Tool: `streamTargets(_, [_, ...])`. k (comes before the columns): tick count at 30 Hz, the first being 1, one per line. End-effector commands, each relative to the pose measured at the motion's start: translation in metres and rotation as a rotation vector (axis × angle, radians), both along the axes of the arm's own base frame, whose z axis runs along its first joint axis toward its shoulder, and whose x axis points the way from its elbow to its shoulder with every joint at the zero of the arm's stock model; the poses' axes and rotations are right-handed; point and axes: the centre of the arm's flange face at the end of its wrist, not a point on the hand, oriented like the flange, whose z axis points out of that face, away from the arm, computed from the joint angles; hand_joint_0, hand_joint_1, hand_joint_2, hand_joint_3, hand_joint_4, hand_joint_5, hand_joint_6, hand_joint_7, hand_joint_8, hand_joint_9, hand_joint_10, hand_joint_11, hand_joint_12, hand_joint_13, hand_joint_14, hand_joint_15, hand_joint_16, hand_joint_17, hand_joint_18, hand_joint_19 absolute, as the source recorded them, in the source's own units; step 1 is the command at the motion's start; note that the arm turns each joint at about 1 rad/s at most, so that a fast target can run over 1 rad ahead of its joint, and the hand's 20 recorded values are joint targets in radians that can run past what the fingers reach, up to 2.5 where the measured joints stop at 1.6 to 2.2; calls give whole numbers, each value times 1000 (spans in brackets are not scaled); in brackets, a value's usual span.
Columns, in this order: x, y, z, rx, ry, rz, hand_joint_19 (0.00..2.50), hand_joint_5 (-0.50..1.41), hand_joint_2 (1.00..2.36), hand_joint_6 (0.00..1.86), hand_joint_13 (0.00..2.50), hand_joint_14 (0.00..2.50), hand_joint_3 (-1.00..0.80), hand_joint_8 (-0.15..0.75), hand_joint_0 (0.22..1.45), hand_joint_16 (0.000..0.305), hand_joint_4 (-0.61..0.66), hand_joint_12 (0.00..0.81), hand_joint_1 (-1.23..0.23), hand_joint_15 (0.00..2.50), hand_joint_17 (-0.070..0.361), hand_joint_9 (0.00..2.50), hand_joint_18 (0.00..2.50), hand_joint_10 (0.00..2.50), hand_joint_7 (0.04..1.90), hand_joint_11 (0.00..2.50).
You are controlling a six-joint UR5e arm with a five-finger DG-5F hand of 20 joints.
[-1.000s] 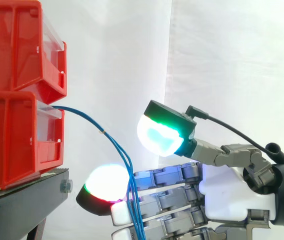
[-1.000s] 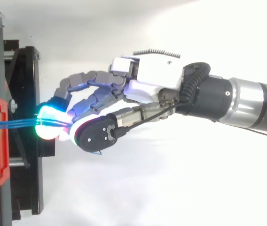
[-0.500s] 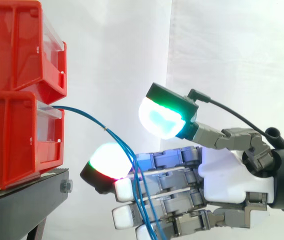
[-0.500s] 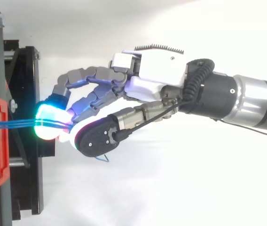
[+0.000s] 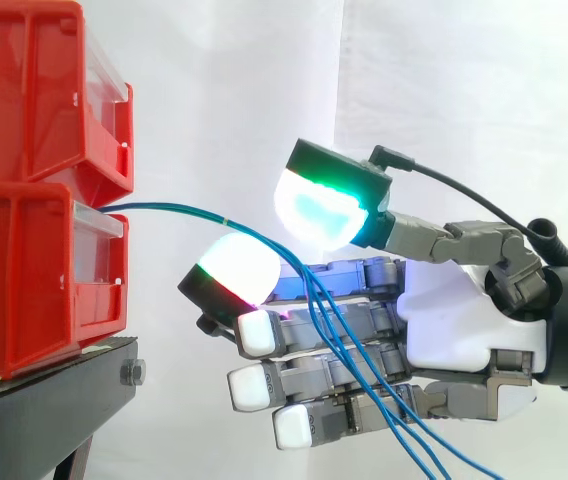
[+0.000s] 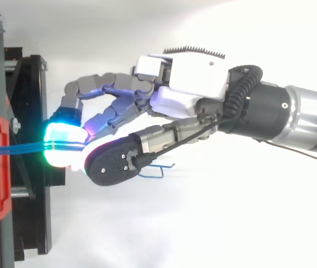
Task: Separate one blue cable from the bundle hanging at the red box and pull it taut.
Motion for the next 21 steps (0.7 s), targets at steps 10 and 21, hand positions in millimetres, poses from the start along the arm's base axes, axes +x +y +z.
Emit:
streamTargets(10, [0,1,1,-18,2,-1,548,-178,1013,661,769,19,-338,282,624,38,125,345,-700,513,85,812,649,19,1089,725])
streamTargets(21, [0,5,-1,-40,11,2,553,-167,1004,704,821,18,-442,300,599,38,141,356,-647,533,86,908,682,20,1085,827])
